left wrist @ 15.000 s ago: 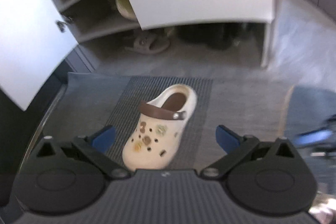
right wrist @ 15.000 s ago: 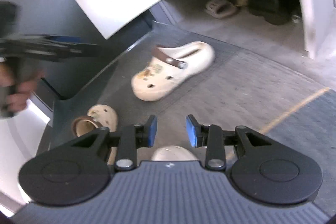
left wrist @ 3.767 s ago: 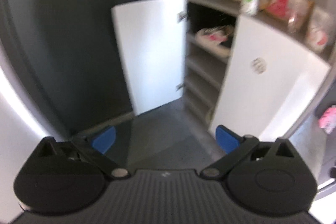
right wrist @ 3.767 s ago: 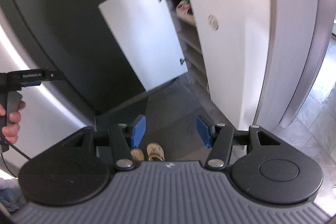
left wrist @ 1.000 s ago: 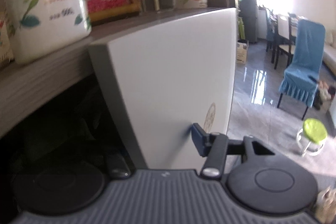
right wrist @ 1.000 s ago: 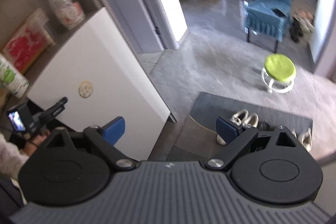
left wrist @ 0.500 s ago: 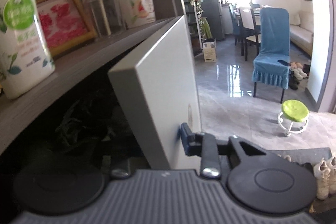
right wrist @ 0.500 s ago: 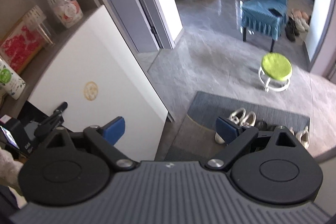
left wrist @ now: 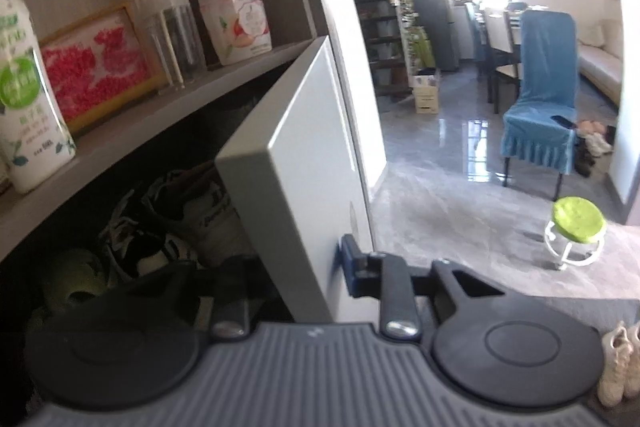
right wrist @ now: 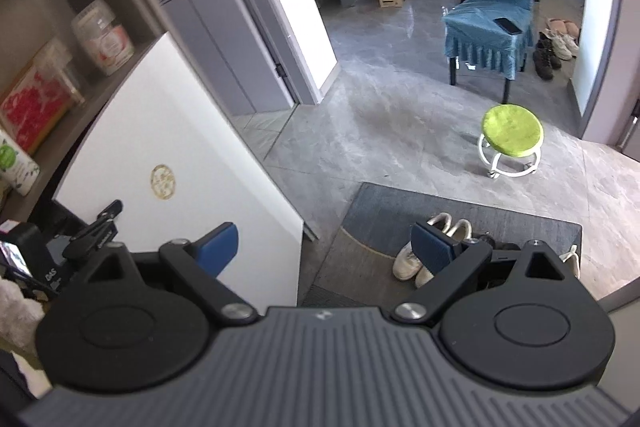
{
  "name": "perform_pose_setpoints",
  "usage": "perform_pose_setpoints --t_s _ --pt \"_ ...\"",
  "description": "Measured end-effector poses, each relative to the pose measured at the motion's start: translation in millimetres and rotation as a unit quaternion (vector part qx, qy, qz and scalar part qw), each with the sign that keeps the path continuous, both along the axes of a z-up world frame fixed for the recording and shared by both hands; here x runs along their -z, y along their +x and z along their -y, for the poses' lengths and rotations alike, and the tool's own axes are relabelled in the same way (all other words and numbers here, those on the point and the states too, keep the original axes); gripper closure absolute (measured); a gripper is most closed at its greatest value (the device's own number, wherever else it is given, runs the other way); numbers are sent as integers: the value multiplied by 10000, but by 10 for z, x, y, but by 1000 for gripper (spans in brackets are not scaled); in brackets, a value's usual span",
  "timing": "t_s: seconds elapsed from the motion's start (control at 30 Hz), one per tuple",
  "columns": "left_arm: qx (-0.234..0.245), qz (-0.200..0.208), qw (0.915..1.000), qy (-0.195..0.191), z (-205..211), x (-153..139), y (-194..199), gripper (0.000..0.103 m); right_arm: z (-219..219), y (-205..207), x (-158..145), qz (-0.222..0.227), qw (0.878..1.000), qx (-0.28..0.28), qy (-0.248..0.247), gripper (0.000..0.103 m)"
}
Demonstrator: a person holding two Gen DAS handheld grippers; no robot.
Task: Organize scattered shoes
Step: 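Push the white cabinet door wider open with the left gripper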
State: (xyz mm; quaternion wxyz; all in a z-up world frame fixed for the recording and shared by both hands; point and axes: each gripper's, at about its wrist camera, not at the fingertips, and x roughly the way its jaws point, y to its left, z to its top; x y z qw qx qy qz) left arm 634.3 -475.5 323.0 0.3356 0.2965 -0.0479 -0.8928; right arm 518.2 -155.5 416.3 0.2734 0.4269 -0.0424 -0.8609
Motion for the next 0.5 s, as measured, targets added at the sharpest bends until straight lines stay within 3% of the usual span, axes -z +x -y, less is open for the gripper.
perform_pose_setpoints --t_s 0.2,0.27,0.5 --pt "-827 42 9965 -91 -521 -48 -385 69 -903 -266 64 -106 9998 113 -158 8" --pt "-981 125 9949 -196 -720 -56 -543 69 -1436 -371 173 -14 9992 324 -219 8" --pt "-1718 133 9850 21 -1108 -122 -1026 70 -2288 -493 313 337 9974 624 -111 8"
